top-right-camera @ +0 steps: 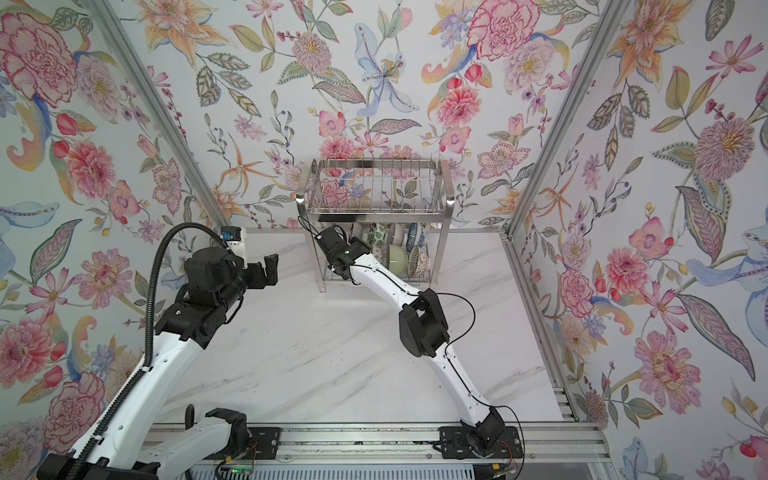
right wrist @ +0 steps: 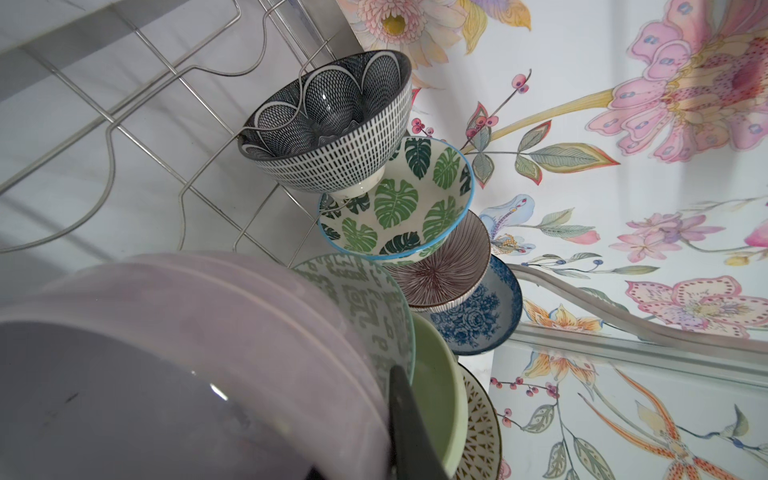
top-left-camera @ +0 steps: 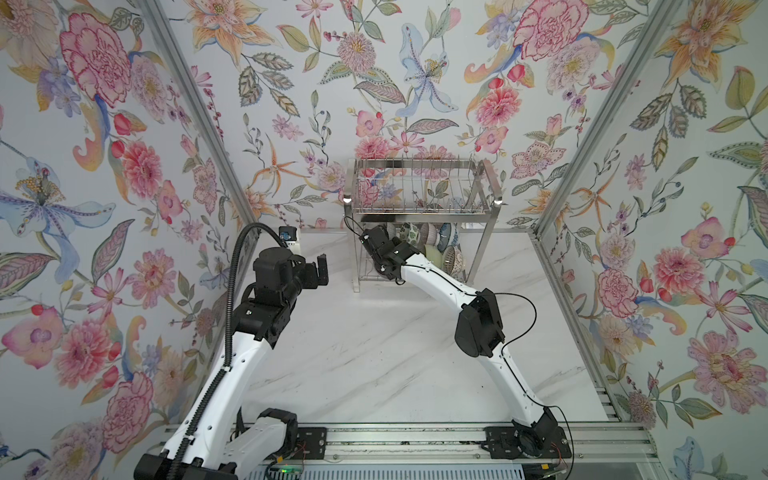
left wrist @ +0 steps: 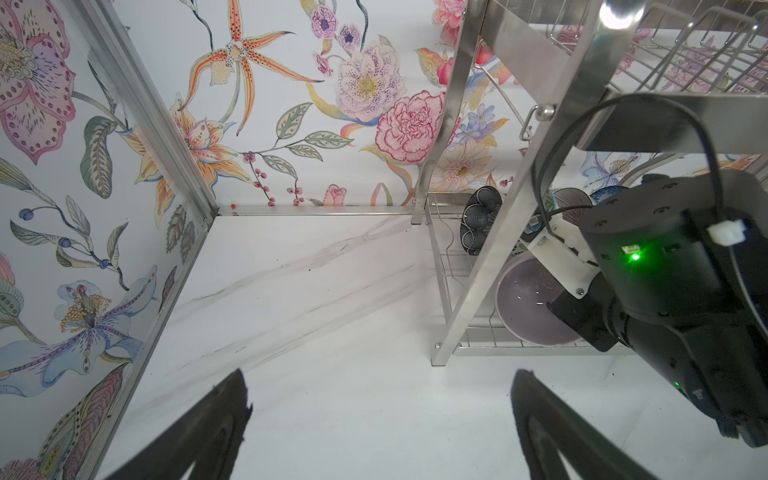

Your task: Load the bowls into the dish rack

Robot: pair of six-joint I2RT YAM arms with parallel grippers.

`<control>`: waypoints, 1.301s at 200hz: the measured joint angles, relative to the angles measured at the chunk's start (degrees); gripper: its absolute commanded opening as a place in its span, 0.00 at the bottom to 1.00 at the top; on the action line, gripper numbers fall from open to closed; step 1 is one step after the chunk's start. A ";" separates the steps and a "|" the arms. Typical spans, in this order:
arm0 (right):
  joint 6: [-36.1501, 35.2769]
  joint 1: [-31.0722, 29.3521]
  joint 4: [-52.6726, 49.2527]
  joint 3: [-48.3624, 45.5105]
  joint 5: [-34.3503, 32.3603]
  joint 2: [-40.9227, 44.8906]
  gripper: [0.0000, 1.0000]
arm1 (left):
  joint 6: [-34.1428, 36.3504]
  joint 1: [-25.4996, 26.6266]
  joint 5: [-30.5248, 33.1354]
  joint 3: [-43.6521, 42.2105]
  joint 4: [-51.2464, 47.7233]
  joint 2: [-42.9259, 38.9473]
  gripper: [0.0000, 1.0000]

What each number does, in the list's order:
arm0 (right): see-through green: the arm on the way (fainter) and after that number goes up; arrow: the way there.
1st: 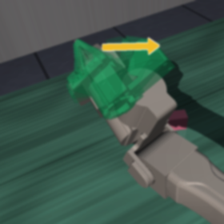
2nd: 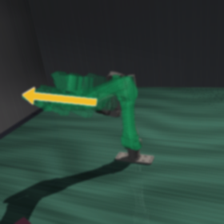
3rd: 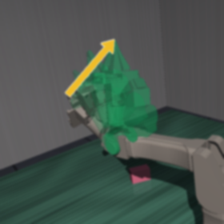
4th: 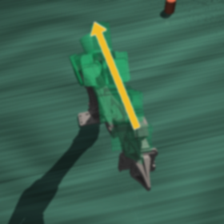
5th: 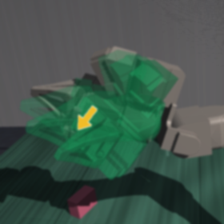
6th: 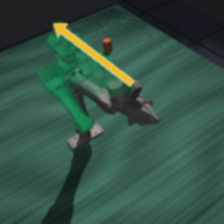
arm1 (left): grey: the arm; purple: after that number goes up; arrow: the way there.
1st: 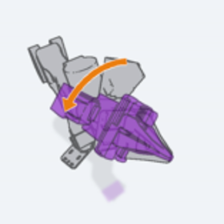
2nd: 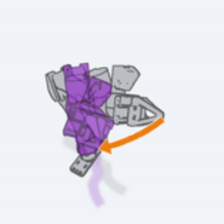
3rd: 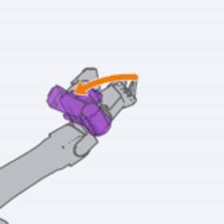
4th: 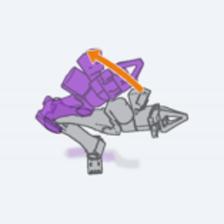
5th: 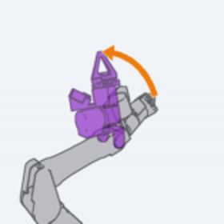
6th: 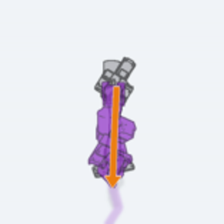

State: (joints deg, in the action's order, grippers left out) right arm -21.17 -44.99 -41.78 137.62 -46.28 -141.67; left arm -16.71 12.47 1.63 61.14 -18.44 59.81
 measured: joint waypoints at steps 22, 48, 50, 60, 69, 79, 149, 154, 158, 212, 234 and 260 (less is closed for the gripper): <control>-0.55 0.11 1.36 0.04 -1.11 -0.07 0.00 | 0.00 0.00 -0.17 0.00 0.00 0.00 0.99; -2.03 0.20 4.42 0.09 -2.34 -0.68 0.00 | -0.02 0.00 -0.26 0.00 0.00 0.00 0.99; -2.16 0.20 4.59 0.09 -2.38 -0.74 0.00 | -0.02 0.00 -0.26 0.00 0.00 0.00 1.00; -3.04 0.20 5.99 0.09 -2.71 -1.27 0.00 | -0.02 0.00 -0.42 0.00 0.00 0.00 0.99; -3.98 0.20 7.30 0.09 -2.99 -1.77 0.00 | -0.07 0.00 -0.48 0.00 0.00 0.00 1.00; -5.14 0.17 8.76 0.09 -3.34 -2.49 0.00 | -0.22 0.00 -0.74 0.00 0.02 0.00 0.99; -17.27 0.07 20.11 0.07 -7.06 -5.66 0.00 | -0.24 0.00 -1.29 -0.66 0.04 0.00 0.99; -18.03 0.07 20.85 0.07 -7.28 -5.68 0.00 | -0.24 0.00 -1.29 -0.70 0.02 0.00 0.99; -18.82 0.07 21.49 0.07 -7.39 -5.70 0.00 | -0.24 0.00 -1.29 -0.74 0.07 0.00 0.99; -26.73 0.07 28.26 -1.18 -8.94 -5.92 0.00 | -0.22 0.00 -1.29 -0.81 0.04 0.00 0.99; -29.20 -0.02 30.29 -1.53 -9.44 -6.34 0.00 | -0.24 0.00 -1.29 -0.92 0.04 0.00 0.99; -31.58 -0.15 31.45 -1.60 -10.23 -7.02 0.00 | -0.22 0.00 -1.31 -0.92 0.04 0.00 0.99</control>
State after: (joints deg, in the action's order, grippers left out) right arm -52.75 -45.15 -10.33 136.03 -56.51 -148.68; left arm -16.93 12.47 0.32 60.23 -18.39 59.81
